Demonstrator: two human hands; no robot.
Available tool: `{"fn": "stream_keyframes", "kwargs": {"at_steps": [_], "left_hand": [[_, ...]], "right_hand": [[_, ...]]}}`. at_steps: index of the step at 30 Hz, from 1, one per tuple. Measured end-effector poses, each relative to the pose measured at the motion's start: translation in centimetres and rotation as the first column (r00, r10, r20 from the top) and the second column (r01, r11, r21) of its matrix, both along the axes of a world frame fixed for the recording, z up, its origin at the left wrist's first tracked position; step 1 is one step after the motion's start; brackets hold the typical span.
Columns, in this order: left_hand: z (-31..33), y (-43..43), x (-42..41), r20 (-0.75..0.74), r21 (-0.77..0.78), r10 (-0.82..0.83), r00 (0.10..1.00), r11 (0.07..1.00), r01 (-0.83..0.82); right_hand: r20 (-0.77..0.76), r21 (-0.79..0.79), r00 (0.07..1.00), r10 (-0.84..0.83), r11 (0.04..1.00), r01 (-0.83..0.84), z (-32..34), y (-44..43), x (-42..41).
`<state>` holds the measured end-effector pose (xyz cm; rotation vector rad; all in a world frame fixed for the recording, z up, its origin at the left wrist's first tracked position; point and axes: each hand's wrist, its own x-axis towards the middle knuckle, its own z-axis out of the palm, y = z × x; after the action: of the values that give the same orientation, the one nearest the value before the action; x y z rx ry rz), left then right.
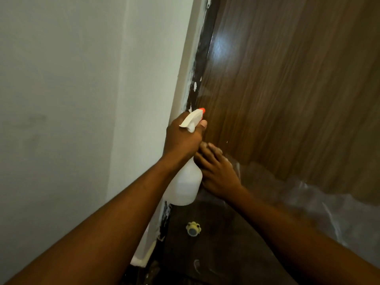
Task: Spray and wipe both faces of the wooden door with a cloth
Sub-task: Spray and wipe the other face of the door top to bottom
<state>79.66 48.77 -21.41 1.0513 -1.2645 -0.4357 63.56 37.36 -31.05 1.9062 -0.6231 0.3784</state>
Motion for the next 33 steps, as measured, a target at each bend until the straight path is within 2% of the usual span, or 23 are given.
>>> {"fn": "stream_keyframes", "kwargs": {"at_steps": [2, 3, 4, 6, 7, 8, 10, 12, 14, 16, 19, 22, 24, 27, 29, 31, 33], "left_hand": [[-0.2, 0.2, 0.2, 0.002, -0.007, -0.027, 1.0, 1.0, 0.027], [-0.3, 0.2, 0.3, 0.001, -0.009, -0.033, 0.999, 0.999, 0.033], [-0.4, 0.3, 0.5, -0.003, -0.003, -0.036, 0.999, 0.999, 0.036], [-0.6, 0.2, 0.8, -0.006, 0.012, -0.043, 0.999, 0.999, 0.043], [-0.8, 0.0, 1.0, -0.001, 0.021, -0.042, 0.999, 0.999, 0.042], [-1.0, -0.1, 1.1, 0.006, 0.035, -0.039, 0.999, 0.999, 0.039], [-1.4, -0.3, 1.2, 0.0, 0.044, -0.035, 0.999, 0.998, 0.035], [-1.4, -0.3, 1.6, -0.002, 0.02, -0.019, 1.0, 1.0, 0.019], [-1.4, -0.4, 2.1, -0.003, 0.005, -0.002, 1.0, 1.0, 0.002], [-1.3, -0.4, 2.4, 0.004, -0.005, 0.006, 1.0, 1.0, -0.006], [-1.7, -0.5, 2.3, 0.026, 0.004, 0.02, 0.999, 1.0, -0.02], [-2.5, -0.7, 1.6, 0.014, 0.02, -0.016, 1.0, 1.0, 0.016], [-3.2, -0.7, 0.9, -0.019, 0.049, -0.045, 0.999, 0.998, 0.046], [-4.1, -0.7, -0.4, -0.037, 0.075, -0.069, 0.997, 0.995, 0.072], [-4.6, -0.7, -1.4, -0.044, 0.077, -0.076, 0.996, 0.994, 0.079], [-5.3, -0.8, -2.3, -0.05, 0.075, -0.086, 0.995, 0.993, 0.09], [-5.9, -0.8, -3.0, -0.027, 0.062, -0.097, 0.995, 0.993, 0.098]], "right_hand": [[-0.02, 0.026, 0.998, -0.063, 0.998, 0.064, -1.5, 0.9, -3.5], [0.052, 0.024, 0.996, -0.077, 0.997, 0.076, -0.9, 1.4, -4.8], [0.179, 0.012, 0.98, -0.091, 0.996, 0.09, 0.5, 1.7, -5.3], [0.504, -0.017, 0.857, -0.105, 0.991, 0.131, 5.3, 1.8, -3.9], [0.612, -0.024, 0.784, -0.098, 0.989, 0.143, 8.1, 1.6, -2.1], [0.651, -0.023, 0.752, -0.102, 0.988, 0.153, 10.5, 1.1, 0.1], [0.608, -0.035, 0.786, -0.112, 0.985, 0.168, 13.2, 0.2, 3.9], [0.47, -0.111, 0.879, -0.078, 0.983, 0.147, 12.9, -0.8, 5.7], [0.329, -0.14, 0.944, -0.04, 0.986, 0.09, 9.8, -1.3, 5.4], [0.176, -0.068, 0.984, -0.026, 0.997, 0.039, 4.8, -0.9, 4.0], [-0.024, 0.024, 0.998, -0.05, 0.998, 0.05, -2.1, 0.3, 0.0], [0.039, 0.007, 0.999, -0.037, 0.999, 0.037, -5.0, 1.7, -5.6], [0.211, -0.023, 0.976, -0.061, 0.997, 0.068, -4.2, 2.7, -8.8], [0.526, -0.037, 0.846, -0.087, 0.991, 0.125, -1.3, 3.2, -8.9], [0.613, -0.034, 0.783, -0.105, 0.987, 0.159, -0.4, 2.7, -6.7], [0.564, -0.057, 0.823, -0.072, 0.99, 0.126, -1.3, 1.6, -5.5], [0.367, -0.06, 0.93, 0.001, 0.998, 0.023, -3.7, 1.0, -6.1]]}}
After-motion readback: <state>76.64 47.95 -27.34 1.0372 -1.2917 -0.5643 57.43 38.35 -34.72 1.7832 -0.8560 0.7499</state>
